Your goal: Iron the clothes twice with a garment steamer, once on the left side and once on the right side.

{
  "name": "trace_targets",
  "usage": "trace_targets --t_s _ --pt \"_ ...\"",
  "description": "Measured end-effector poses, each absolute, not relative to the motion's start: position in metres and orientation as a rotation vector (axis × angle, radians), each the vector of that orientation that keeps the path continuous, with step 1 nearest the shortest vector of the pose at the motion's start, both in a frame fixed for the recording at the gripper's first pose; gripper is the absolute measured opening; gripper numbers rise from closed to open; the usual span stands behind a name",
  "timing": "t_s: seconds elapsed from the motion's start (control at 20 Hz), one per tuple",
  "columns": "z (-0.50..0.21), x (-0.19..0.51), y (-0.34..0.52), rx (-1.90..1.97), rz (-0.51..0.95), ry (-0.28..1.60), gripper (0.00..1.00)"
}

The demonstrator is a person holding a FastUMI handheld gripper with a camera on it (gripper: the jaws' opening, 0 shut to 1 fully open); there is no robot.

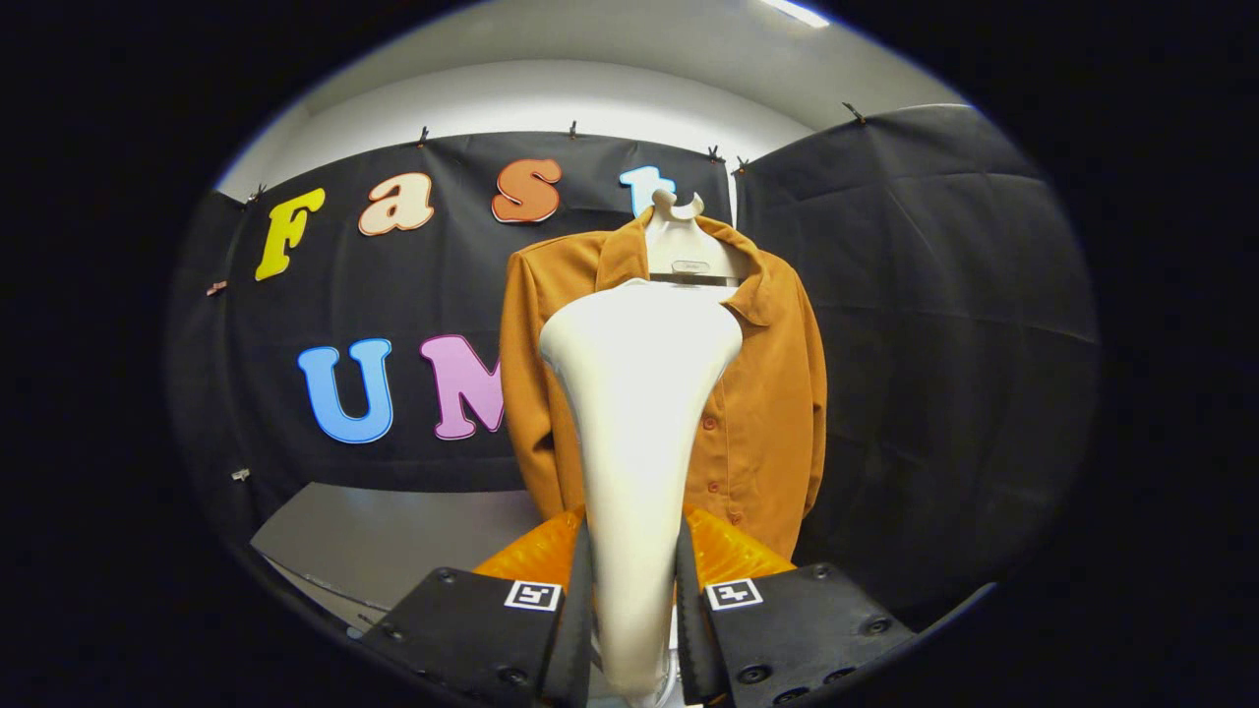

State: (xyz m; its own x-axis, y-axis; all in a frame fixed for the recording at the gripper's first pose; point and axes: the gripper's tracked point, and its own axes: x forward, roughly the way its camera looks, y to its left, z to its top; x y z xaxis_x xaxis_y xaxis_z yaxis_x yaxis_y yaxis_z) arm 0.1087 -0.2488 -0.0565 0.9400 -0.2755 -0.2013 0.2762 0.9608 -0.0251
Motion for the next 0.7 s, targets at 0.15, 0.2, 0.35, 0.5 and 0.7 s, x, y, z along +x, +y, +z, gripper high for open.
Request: trace_targets --t_s 0.15,0.2,0.35,0.5,0.7 --pt "-0.065 0.136 -0.265 0.01 -0.232 0.222 0.39" --pt "-0.069 0.145 -0.269 0.012 -0.217 0.229 0.39" --pt "-0.078 0.168 -0.27 0.019 -0.17 0.254 0.39" --pt "-0.094 0.186 -0.276 0.024 -0.147 0.288 0.39" --pt "-0.123 0.203 -0.281 0.048 -0.126 0.373 0.39"
